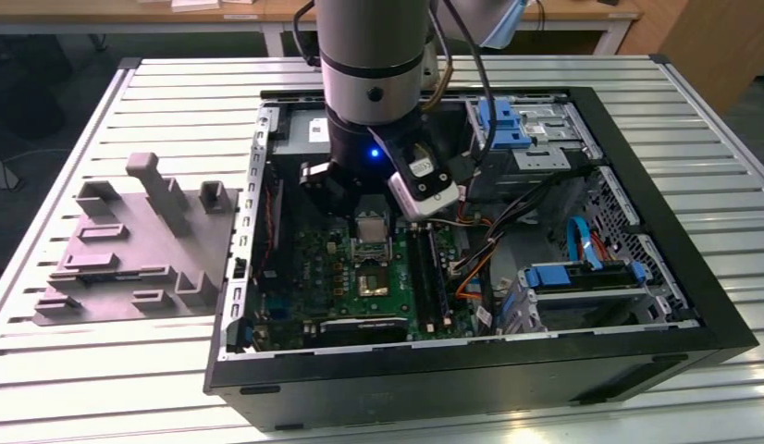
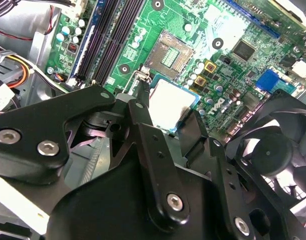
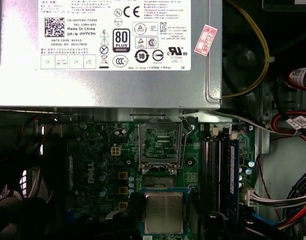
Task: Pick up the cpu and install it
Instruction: 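Place the cpu into insertion slot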
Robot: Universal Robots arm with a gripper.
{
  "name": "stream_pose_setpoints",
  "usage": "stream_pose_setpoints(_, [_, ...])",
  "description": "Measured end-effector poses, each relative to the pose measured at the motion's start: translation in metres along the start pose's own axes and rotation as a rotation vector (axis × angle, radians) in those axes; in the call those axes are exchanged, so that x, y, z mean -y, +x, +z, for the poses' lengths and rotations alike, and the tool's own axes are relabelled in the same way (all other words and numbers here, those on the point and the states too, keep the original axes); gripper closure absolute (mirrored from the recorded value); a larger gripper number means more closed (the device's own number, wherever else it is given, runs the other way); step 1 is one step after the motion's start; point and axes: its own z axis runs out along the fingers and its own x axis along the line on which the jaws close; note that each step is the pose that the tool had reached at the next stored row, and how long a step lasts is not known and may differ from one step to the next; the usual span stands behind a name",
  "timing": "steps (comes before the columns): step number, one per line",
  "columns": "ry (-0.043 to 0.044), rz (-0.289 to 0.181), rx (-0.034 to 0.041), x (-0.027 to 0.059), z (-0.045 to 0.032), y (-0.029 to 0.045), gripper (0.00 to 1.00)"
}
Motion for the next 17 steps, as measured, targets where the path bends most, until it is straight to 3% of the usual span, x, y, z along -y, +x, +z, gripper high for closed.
stream_pose_setpoints(17, [0.0001,0.0,-0.0001,0.0028,0.0077,-0.0012,0.53])
